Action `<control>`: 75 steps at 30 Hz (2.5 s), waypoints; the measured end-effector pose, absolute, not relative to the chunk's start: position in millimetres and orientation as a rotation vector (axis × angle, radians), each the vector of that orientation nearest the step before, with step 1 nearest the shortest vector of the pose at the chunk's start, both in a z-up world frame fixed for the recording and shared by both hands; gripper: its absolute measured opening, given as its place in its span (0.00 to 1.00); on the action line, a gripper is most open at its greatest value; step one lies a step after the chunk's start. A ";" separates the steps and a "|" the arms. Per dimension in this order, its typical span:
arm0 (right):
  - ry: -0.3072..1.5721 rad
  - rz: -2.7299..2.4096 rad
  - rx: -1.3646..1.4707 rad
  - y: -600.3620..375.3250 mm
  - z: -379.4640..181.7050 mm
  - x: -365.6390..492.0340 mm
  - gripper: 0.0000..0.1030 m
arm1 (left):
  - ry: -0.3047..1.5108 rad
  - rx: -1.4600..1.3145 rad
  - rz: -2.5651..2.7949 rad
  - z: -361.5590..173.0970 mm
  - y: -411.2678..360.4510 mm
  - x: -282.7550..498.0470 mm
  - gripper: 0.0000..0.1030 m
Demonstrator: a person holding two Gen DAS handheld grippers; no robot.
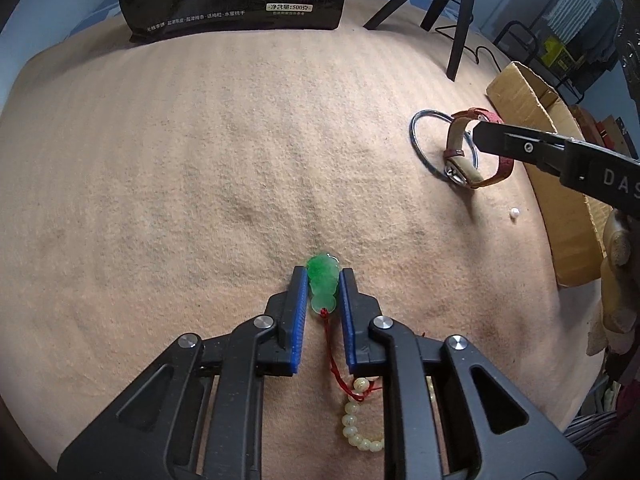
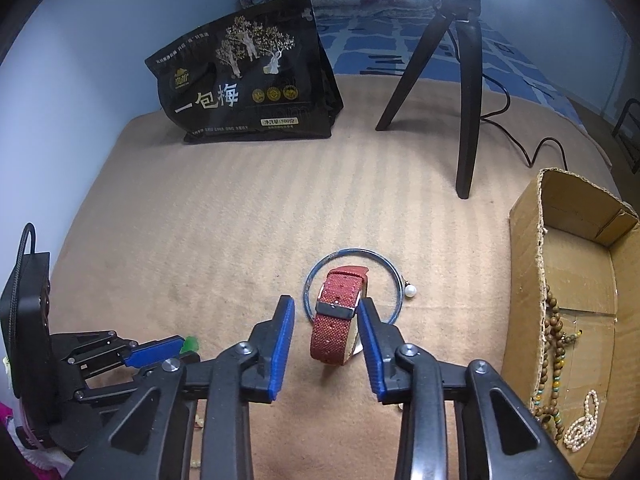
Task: Organize jewelry
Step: 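Close the left gripper on the green jade pendant while the right gripper grasps the red watch strap, then lift the jade bracelet in the left gripper and watch in the right gripper over the box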
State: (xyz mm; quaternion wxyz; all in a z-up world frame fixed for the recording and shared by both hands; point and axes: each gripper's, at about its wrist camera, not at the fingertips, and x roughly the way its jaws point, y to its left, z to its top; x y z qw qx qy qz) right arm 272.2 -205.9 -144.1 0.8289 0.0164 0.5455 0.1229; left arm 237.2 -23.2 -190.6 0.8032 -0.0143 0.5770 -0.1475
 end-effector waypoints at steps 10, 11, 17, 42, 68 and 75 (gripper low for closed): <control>1.148 0.257 0.045 -209.2 -147.0 273.3 0.17 | 1.227 -0.037 -0.315 -188.2 -22.5 235.1 0.13; 1.146 0.258 0.044 -209.1 -147.0 273.1 0.17 | 1.226 -0.039 -0.315 -187.3 -21.5 234.8 0.13; 1.122 0.263 0.051 -210.5 -141.6 270.8 0.17 | 1.211 -0.061 -0.314 -178.9 -14.8 234.2 0.13; 1.013 0.266 0.088 -240.5 -89.7 250.5 0.17 | 1.074 -0.141 -0.372 -117.6 -20.7 220.2 0.13; 0.919 0.210 0.126 -301.7 -46.7 221.1 0.17 | 0.918 -0.149 -0.513 -29.3 -71.9 196.9 0.13; 0.896 0.183 0.130 -320.5 -36.1 212.8 0.17 | 0.884 -0.143 -0.559 -8.7 -96.3 194.2 0.13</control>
